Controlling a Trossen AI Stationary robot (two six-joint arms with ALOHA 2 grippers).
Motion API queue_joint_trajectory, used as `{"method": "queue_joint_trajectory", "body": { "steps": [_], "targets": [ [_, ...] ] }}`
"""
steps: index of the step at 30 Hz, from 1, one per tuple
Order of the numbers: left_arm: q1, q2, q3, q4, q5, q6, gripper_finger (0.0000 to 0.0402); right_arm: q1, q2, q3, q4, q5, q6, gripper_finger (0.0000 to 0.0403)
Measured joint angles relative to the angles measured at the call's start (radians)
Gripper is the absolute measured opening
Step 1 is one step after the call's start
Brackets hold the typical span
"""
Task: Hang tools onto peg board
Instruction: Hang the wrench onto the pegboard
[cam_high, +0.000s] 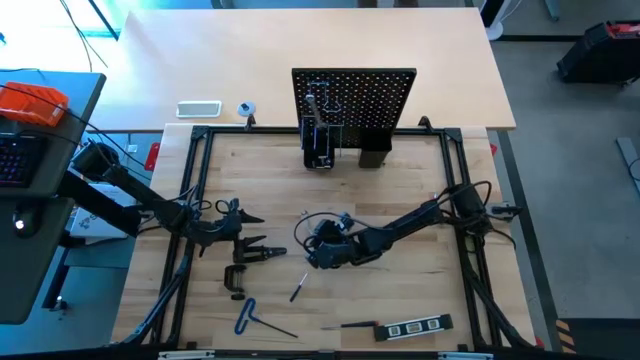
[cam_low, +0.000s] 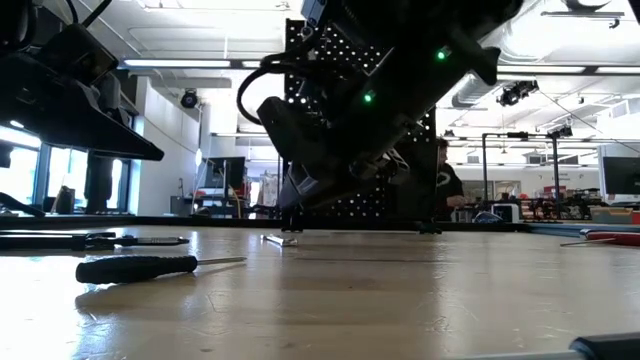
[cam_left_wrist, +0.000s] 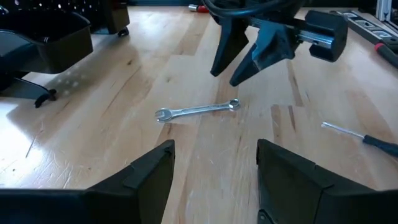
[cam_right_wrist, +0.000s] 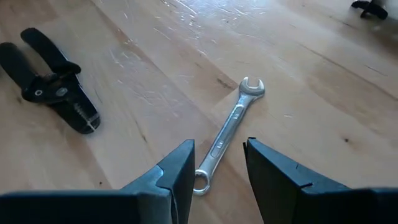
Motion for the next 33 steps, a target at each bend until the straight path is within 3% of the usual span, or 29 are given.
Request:
{"method": "queue_joint_trajectory", "body": {
  "steps": [11, 18, 33],
  "targets": [
    [0.000, 0.000, 0.000, 0.025, 0.009, -0.017, 0.0218, 0.006, 0.091, 0.000, 0.118, -0.082, -0.031, 0.0139],
    [0.000, 0.001, 0.000, 0.029, 0.016, -0.045, 0.0218, 0.036, 0.100, 0.000, 0.083, -0.006, -0.029, 0.0139],
    [0.000, 0.001, 0.000, 0.029, 0.023, -0.134, 0.0218, 0.080, 0.100, 0.001, 0.052, 0.037, -0.053, 0.0139]
  ]
}}
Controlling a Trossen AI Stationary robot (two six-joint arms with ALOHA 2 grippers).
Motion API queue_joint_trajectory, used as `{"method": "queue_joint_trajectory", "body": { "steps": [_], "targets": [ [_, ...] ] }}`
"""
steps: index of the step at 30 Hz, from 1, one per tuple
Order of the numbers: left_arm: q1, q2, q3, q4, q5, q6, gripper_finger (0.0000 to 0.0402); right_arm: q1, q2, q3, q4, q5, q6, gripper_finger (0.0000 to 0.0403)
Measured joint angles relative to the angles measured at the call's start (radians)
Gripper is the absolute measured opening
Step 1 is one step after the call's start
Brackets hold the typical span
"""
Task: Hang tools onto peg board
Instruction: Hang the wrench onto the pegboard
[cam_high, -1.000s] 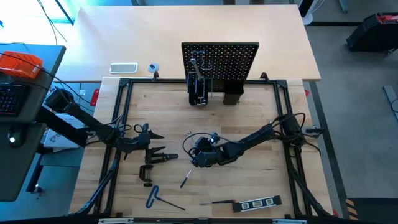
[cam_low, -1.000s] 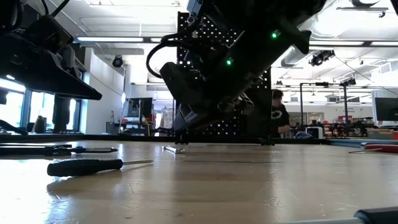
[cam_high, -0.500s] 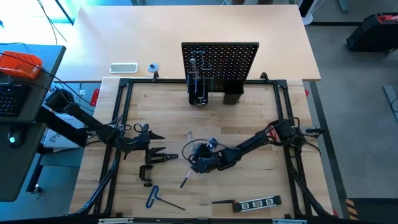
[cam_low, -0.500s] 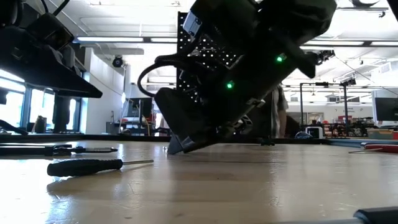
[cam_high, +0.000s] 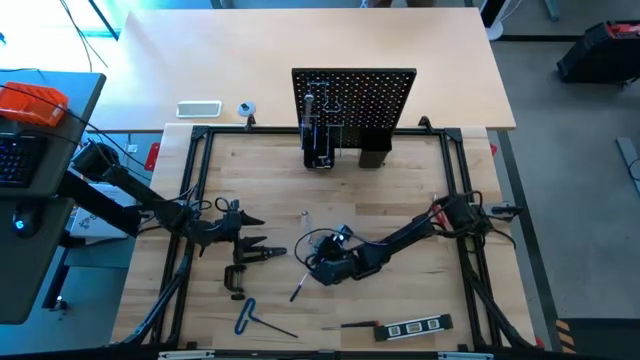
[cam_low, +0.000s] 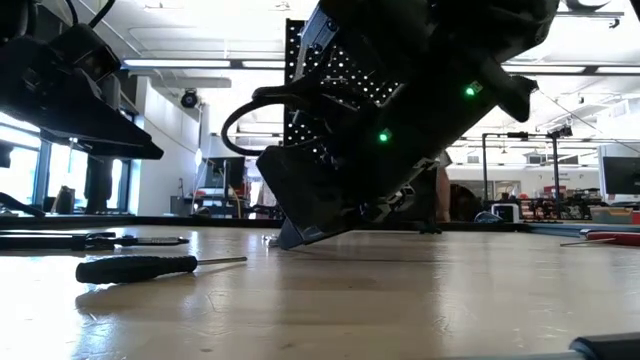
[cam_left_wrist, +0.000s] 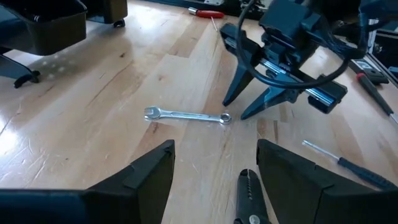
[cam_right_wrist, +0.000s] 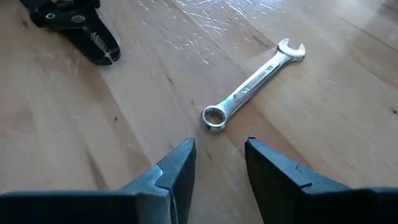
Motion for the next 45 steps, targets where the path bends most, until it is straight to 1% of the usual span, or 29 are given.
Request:
{"method": "queue_joint_trajectory", "body": {
  "steps": [13, 20, 24, 26, 31, 38, 41, 45],
  "targets": [
    [0.000, 0.000, 0.000, 0.000, 0.001, -0.009, 0.0218, 0.040, -0.001, 0.000, 0.005, 0.071, 0.026, 0.0139],
    [0.000, 0.000, 0.000, 0.000, 0.001, -0.017, 0.0218, 0.044, -0.002, 0.000, 0.010, 0.095, -0.001, 0.0139],
    [0.000, 0.000, 0.000, 0.001, 0.001, -0.018, 0.0218, 0.059, -0.006, 0.000, 0.010, 0.139, -0.022, 0.0139],
    [0.001, 0.000, 0.000, 0.001, -0.001, -0.018, 0.0218, 0.061, -0.008, 0.000, 0.032, 0.143, -0.041, 0.0139],
    [0.001, 0.000, 0.000, 0.006, -0.028, -0.017, 0.0218, 0.041, -0.008, 0.000, 0.138, 0.063, -0.171, 0.0139],
    [0.001, 0.000, 0.000, 0.024, -0.037, -0.009, 0.0218, -0.011, -0.008, -0.001, 0.138, -0.005, -0.231, 0.0138],
    [0.001, 0.000, 0.000, 0.026, -0.037, -0.009, 0.0218, -0.032, -0.008, -0.001, 0.145, -0.019, -0.256, 0.0128],
    [0.001, 0.000, 0.000, 0.027, -0.037, -0.008, 0.0218, -0.056, -0.008, -0.001, 0.168, -0.054, -0.287, 0.0101]
  ]
}}
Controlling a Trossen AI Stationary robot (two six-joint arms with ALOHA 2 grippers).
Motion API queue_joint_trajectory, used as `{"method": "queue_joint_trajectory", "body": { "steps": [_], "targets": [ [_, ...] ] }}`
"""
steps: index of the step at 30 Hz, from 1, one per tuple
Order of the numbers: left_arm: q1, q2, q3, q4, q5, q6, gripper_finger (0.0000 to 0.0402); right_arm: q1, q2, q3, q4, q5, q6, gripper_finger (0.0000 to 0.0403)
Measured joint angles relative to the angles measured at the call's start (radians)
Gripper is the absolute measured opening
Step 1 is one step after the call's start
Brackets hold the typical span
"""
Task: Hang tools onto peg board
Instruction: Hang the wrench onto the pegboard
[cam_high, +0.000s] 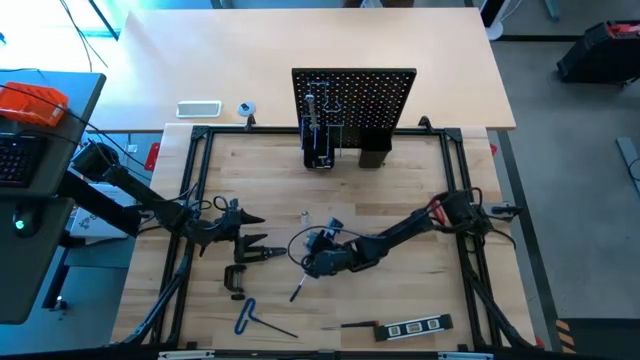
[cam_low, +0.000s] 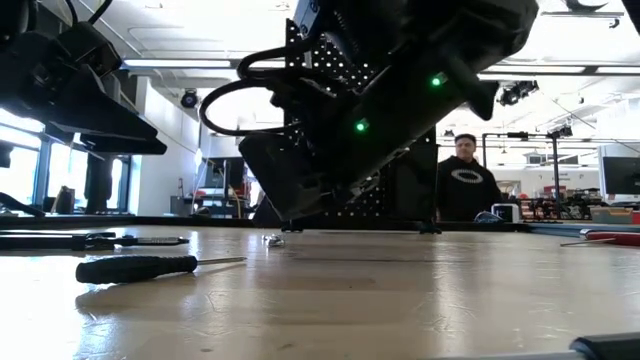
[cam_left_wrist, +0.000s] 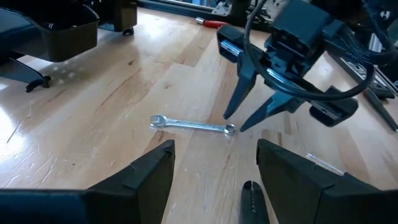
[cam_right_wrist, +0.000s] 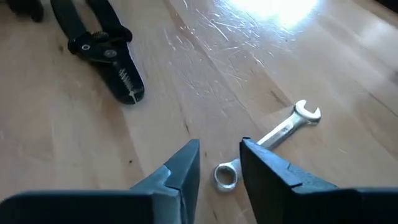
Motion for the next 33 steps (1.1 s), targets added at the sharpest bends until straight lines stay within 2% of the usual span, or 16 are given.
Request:
{"method": "queue_joint_trajectory", "body": {
  "steps": [7, 13, 20, 23, 27, 33],
  "targets": [
    [0.000, 0.000, 0.000, 0.000, 0.000, 0.003, 0.0218, -0.030, 0.000, 0.000, -0.010, -0.081, -0.005, 0.0055],
    [0.007, 0.000, 0.000, 0.000, -0.023, 0.011, 0.0218, -0.031, -0.001, 0.001, -0.101, -0.090, 0.042, 0.0037],
    [0.086, 0.039, 0.000, 0.053, -0.022, 0.162, 0.0218, -0.030, 0.003, 0.003, -0.132, -0.130, 0.057, 0.0025],
    [0.136, 0.091, 0.002, 0.134, 0.032, 0.266, 0.0218, -0.028, 0.003, 0.003, -0.131, -0.142, 0.050, 0.0024],
    [0.220, 0.190, 0.008, 0.277, 0.180, 0.356, 0.0218, -0.021, 0.004, 0.003, -0.122, -0.177, 0.022, 0.0024],
    [0.326, 0.403, 0.105, 0.288, 0.376, 0.437, 0.0218, -0.002, 0.005, 0.003, -0.121, -0.227, -0.005, 0.0024]
  ]
}}
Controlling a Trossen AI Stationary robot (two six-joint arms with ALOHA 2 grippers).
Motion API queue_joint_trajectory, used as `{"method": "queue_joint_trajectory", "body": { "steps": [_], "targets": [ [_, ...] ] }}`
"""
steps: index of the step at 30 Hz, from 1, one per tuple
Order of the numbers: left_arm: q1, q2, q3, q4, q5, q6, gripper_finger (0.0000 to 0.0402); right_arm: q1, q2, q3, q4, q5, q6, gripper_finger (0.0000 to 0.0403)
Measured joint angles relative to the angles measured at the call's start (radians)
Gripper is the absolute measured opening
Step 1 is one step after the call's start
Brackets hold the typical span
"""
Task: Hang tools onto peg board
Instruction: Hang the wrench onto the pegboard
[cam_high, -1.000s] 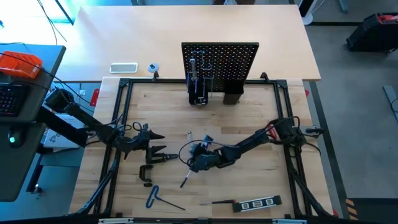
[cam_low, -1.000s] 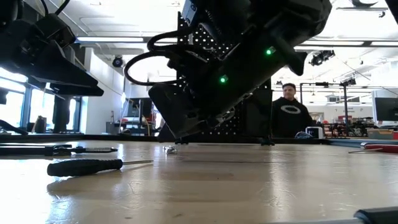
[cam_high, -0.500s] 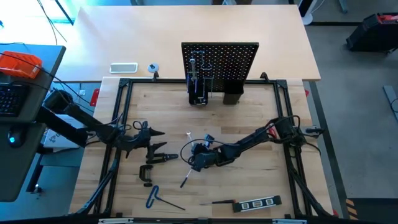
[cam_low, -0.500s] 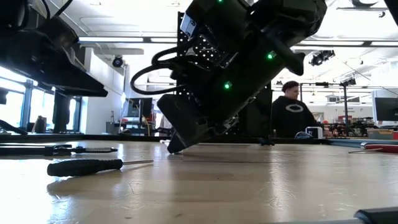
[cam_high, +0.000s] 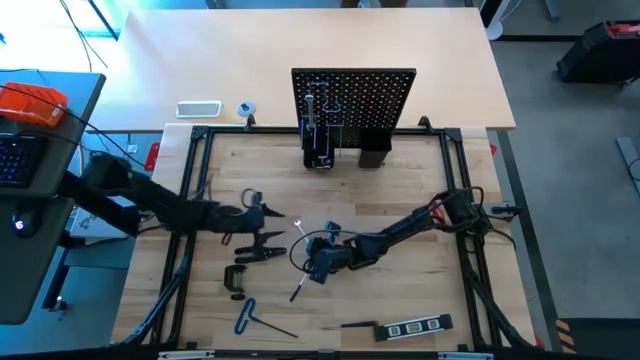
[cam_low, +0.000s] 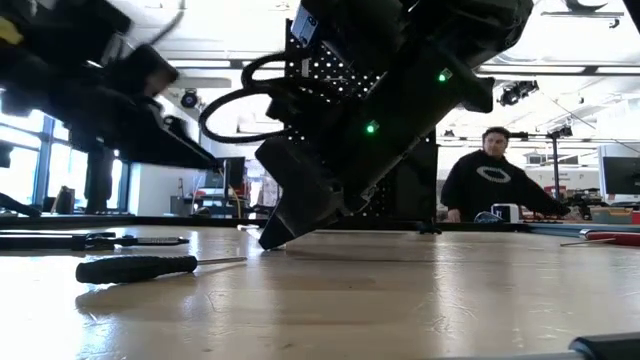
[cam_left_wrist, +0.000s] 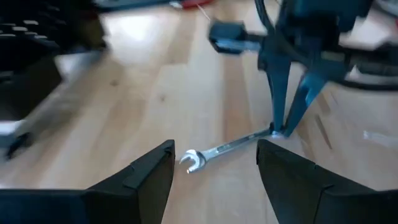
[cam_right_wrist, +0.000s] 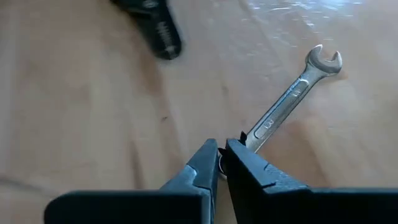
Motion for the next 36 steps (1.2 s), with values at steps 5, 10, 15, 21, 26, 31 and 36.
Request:
{"method": "queue_joint_trajectory", "body": {
  "steps": [5, 10, 15, 21, 26, 31, 36],
  "targets": [
    [0.035, 0.188, 0.114, -0.002, 0.111, 0.111, 0.0218, 0.016, 0.000, 0.000, 0.000, -0.044, -0.007, 0.0024],
    [0.071, 0.327, 0.221, -0.107, 0.253, 0.190, 0.0218, 0.035, 0.000, 0.000, 0.000, -0.096, -0.010, 0.0024],
    [0.097, 0.388, 0.293, -0.205, 0.359, 0.241, 0.0218, 0.051, 0.000, 0.000, 0.001, -0.139, -0.017, 0.0024],
    [0.139, 0.394, 0.383, -0.406, 0.480, 0.274, 0.0213, 0.054, 0.000, -0.001, 0.002, -0.171, -0.022, 0.0023],
    [0.139, 0.394, 0.402, -0.459, 0.527, 0.331, 0.0156, 0.054, -0.002, -0.002, 0.002, -0.171, -0.025, 0.0023],
    [0.127, 0.394, 0.402, -0.471, 0.565, 0.382, 0.0079, 0.054, -0.002, -0.002, 0.002, -0.170, -0.027, 0.0023],
    [0.113, 0.394, 0.402, -0.469, 0.565, 0.397, 0.0079, 0.054, -0.002, -0.002, 0.005, -0.168, -0.027, 0.0023]
  ]
}}
